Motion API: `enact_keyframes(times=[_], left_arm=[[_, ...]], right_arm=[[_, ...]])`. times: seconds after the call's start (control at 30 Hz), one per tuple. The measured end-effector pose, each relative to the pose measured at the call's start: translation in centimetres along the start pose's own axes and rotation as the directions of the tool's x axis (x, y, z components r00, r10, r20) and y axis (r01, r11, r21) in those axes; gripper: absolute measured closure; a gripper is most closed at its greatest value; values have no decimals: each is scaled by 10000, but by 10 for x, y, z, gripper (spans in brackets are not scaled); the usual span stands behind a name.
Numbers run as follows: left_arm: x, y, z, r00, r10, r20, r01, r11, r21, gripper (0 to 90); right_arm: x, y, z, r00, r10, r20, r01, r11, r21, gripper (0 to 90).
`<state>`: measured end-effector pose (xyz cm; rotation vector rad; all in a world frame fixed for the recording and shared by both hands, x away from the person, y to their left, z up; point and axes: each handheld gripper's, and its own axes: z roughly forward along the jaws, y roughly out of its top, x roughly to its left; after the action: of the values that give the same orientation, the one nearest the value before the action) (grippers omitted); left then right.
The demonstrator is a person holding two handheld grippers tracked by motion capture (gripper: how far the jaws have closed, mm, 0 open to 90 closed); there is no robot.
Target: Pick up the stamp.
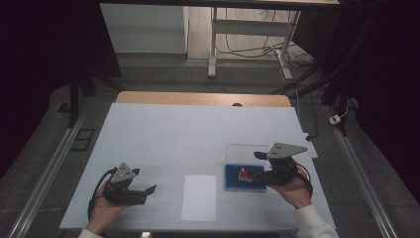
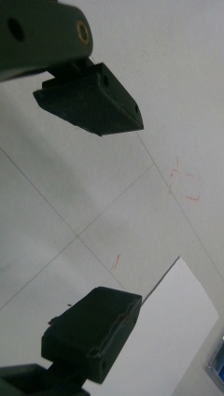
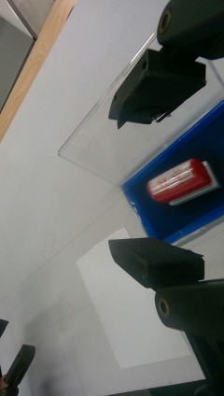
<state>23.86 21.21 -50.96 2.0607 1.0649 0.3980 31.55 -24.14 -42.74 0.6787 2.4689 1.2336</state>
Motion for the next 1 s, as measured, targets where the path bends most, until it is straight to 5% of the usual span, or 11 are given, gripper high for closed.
enact_keyframes(times=[0.23,0.3,0.67,1.0], left_arm=[[0,-1,0,10000,47,-41,-46,10000,67,159],[0,-1,1,10000,71,-35,-71,9999,104,160],[-1,-2,2,9998,185,-64,-184,9996,213,161],[-1,-3,3,9998,214,-59,-213,9995,254,160]], right_arm=[[-1,0,19,9995,-22,-306,26,9999,145,333],[-3,-1,24,9995,-142,-299,161,9978,642,335],[-10,-10,33,9981,-378,-481,450,9862,1591,401],[-10,-13,38,9972,-533,-528,625,9794,1921,438]])
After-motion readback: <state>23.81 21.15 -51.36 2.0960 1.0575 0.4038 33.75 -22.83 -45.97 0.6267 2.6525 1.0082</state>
